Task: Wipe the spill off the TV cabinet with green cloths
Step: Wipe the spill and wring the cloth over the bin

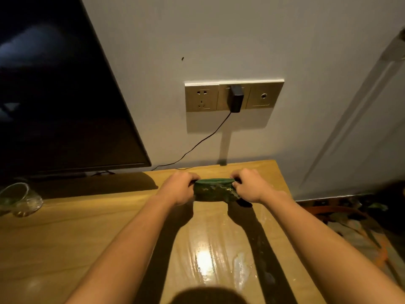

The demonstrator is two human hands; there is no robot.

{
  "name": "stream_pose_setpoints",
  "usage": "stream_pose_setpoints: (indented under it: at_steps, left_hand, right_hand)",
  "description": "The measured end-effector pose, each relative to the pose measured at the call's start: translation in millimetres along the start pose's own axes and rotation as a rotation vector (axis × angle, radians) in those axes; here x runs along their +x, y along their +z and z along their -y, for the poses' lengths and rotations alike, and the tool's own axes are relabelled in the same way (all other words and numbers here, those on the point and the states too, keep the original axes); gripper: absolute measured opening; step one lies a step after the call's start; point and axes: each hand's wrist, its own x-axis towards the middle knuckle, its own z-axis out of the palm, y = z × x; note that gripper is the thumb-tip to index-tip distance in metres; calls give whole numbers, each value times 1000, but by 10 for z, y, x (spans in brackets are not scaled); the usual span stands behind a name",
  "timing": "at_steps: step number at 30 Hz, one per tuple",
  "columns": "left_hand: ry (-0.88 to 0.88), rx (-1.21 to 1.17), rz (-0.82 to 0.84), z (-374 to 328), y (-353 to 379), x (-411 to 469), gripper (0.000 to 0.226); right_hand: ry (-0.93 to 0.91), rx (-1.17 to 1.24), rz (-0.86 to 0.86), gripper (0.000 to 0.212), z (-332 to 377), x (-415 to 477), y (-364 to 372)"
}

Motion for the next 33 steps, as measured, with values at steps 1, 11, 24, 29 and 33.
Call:
stream_pose_setpoints:
  at_steps: [1, 11, 24, 29, 33]
  left_hand:
    - [9, 14, -10, 60, 44, 108, 33]
    - [76, 37, 57, 609, 804, 574, 48]
    - [107, -40, -8, 683, 1113, 148, 53]
    - [78, -5, -5, 601, 1228, -188, 54]
    - [51, 19, -12, 486, 1359, -588, 53]
  right_hand:
    - [4, -1, -5, 14, -37, 118, 41]
    - [30, -59, 19, 50, -369, 521, 853]
    - [-80, -120, -1, 55, -553, 348, 1200]
    - [-116, -168, 18, 58, -586, -33, 1359]
    - [-163, -191, 48, 61, -610, -394, 1459]
